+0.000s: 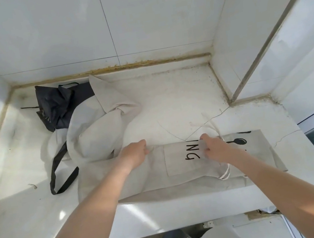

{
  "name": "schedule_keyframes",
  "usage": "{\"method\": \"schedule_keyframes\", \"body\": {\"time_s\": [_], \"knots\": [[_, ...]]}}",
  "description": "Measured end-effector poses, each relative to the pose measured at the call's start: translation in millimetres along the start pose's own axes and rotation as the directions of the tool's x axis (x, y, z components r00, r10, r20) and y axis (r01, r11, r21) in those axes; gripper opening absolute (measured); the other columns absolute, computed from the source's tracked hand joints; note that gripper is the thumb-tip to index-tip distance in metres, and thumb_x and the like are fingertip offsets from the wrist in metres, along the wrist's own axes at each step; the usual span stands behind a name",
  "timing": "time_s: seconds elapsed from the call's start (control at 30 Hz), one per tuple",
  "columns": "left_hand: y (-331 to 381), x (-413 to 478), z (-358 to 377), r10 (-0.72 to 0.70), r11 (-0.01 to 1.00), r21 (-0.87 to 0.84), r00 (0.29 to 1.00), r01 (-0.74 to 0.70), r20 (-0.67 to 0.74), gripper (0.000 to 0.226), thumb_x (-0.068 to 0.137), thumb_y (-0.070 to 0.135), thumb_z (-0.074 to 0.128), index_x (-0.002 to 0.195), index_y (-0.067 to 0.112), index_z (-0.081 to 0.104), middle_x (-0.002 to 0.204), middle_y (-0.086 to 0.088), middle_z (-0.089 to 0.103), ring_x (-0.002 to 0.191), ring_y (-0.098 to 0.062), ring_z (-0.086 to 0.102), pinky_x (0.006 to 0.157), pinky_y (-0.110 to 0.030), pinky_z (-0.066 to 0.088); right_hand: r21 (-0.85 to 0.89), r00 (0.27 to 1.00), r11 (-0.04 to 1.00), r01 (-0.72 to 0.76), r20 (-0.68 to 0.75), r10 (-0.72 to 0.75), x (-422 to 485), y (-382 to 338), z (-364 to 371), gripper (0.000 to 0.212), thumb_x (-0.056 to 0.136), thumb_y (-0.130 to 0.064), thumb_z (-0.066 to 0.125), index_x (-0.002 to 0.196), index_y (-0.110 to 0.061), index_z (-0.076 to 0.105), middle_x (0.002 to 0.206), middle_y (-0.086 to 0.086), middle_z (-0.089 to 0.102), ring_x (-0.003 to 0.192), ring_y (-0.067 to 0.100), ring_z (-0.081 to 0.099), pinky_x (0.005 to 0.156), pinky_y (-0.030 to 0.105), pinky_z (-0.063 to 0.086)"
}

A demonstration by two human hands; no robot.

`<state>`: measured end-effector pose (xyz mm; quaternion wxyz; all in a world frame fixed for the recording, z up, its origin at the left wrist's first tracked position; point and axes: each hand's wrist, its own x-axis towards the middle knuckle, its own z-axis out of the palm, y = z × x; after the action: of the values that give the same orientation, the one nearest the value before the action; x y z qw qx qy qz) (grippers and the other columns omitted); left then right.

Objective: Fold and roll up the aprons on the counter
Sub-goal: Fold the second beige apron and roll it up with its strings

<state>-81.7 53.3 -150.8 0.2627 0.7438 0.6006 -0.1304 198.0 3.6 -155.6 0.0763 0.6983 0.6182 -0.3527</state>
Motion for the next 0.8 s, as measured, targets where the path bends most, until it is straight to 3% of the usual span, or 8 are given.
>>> {"method": "schedule_keyframes", "body": {"time_s": [0.1,0.17,0.27,0.33,0.4,0.47,0.63,0.8], "knots": [[-4,0,-3,-0.047,0.980,0.181,0.975,0.088,-0.218,0.025,0.099,0.020,0.039,0.122,0.012,0.043,0.122,-0.009,0.053,0.117,-0.029,0.049,0.091,-0.037,0.035,0.042,0.996,0.995,0.093,-0.014,-0.092,9,-6,-6,0.061,0.088,-0.009,0.044,0.143,-0.025,0.027,0.078,-0.003,0.050,0.076,0.021,0.051,0.069,0.029,0.040],[-5,1,-4,-0.048,0.969,0.218,0.956,0.115,-0.290,0.037,0.094,0.020,0.045,0.130,0.013,0.038,0.130,-0.008,0.046,0.122,-0.027,0.042,0.097,-0.037,0.032,0.059,0.985,0.994,0.096,-0.147,-0.087,13,-3,-11,0.063,0.087,-0.009,0.046,0.146,-0.023,0.028,0.096,0.001,0.054,0.091,0.023,0.052,0.080,0.032,0.042],[8,-2,-2,0.130,0.981,0.170,0.966,-0.093,-0.222,0.063,0.092,0.036,0.051,0.146,0.014,0.025,0.151,-0.007,0.026,0.138,-0.024,0.025,0.109,-0.037,0.022,0.028,0.881,0.998,-0.057,-0.469,0.064,10,19,-19,0.056,0.088,-0.010,0.048,0.142,-0.012,0.033,0.124,0.009,0.050,0.118,0.030,0.043,0.097,0.042,0.036],[32,-7,1,0.317,0.948,0.085,0.941,-0.308,-0.122,0.084,0.091,0.045,0.055,0.153,0.019,0.005,0.160,-0.002,0.005,0.145,-0.021,0.011,0.116,-0.035,0.010,0.183,0.788,0.957,-0.225,-0.543,0.289,4,41,-24,0.050,0.089,-0.014,0.050,0.137,-0.007,0.036,0.130,0.013,0.046,0.121,0.034,0.039,0.098,0.046,0.034],[62,-10,7,0.447,0.894,0.024,0.891,-0.447,-0.078,0.100,0.085,0.051,0.061,0.152,0.026,-0.010,0.161,0.002,-0.009,0.147,-0.018,0.002,0.119,-0.035,0.004,0.429,0.714,0.813,-0.394,-0.413,0.565,0,64,-30,0.050,0.087,-0.023,0.053,0.131,-0.003,0.039,0.130,0.016,0.045,0.122,0.036,0.040,0.101,0.046,0.036],[94,-8,14,0.528,0.848,0.062,0.849,-0.526,-0.027,0.105,0.082,0.051,0.065,0.152,0.025,-0.009,0.160,0.001,-0.012,0.146,-0.016,-0.001,0.119,-0.034,0.000,0.546,0.683,0.674,-0.497,-0.233,0.692,-5,85,-33,0.053,0.087,-0.031,0.057,0.128,0.000,0.042,0.129,0.018,0.049,0.120,0.037,0.047,0.098,0.043,0.041],[139,2,31,0.566,0.742,0.389,0.821,-0.546,0.072,0.095,0.081,0.055,0.060,0.149,0.008,0.012,0.158,-0.008,0.005,0.143,-0.026,0.013,0.115,-0.042,0.020,0.710,0.771,0.556,-0.432,-0.029,0.636,-14,109,-31,0.046,0.082,-0.029,0.070,0.112,0.001,0.053,0.080,0.008,0.053,0.083,0.027,0.053,0.067,0.033,0.041],[151,5,35,0.481,0.735,0.441,0.855,-0.514,0.195,0.055,0.086,0.024,0.057,0.136,0.010,0.039,0.142,-0.008,0.030,0.125,-0.029,0.038,0.089,-0.040,0.048,0.759,0.823,0.524,-0.387,0.028,0.567,-18,120,-26,0.032,0.079,-0.021,0.075,0.098,0.000,0.060,0.087,0.013,0.060,0.078,0.028,0.058,0.061,0.031,0.042]]}}
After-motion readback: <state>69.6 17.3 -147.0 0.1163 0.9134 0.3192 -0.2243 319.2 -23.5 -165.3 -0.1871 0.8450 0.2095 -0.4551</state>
